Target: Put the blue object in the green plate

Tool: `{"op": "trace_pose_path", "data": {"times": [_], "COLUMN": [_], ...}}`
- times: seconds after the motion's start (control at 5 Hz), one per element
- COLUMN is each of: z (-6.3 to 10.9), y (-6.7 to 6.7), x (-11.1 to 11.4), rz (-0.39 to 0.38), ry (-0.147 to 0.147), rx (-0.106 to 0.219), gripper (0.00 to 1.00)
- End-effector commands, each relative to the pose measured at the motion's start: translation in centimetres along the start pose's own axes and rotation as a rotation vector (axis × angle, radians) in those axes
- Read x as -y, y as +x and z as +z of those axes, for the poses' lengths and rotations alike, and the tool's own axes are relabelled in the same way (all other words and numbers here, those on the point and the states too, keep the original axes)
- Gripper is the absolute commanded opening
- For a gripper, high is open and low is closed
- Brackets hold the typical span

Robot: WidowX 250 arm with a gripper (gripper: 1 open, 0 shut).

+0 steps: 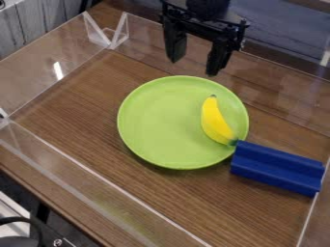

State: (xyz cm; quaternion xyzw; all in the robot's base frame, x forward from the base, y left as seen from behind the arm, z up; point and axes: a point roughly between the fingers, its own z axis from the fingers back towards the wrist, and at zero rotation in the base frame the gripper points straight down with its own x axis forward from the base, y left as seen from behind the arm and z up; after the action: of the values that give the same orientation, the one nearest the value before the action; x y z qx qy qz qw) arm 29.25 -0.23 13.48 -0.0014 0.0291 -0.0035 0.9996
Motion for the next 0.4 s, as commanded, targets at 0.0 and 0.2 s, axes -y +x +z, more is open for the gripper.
{"op": "trace_pose_path", "data": {"times": [0.0,0.2], "z": [-0.5,-0.9], "y": [-0.3,-1.0], "x": [0.6,1.9], "rz": [-0.045,-0.128], "ry": [-0.002,-0.005], "rx": [-0.013,-0.021], "gripper": [1.0,1.0]}}
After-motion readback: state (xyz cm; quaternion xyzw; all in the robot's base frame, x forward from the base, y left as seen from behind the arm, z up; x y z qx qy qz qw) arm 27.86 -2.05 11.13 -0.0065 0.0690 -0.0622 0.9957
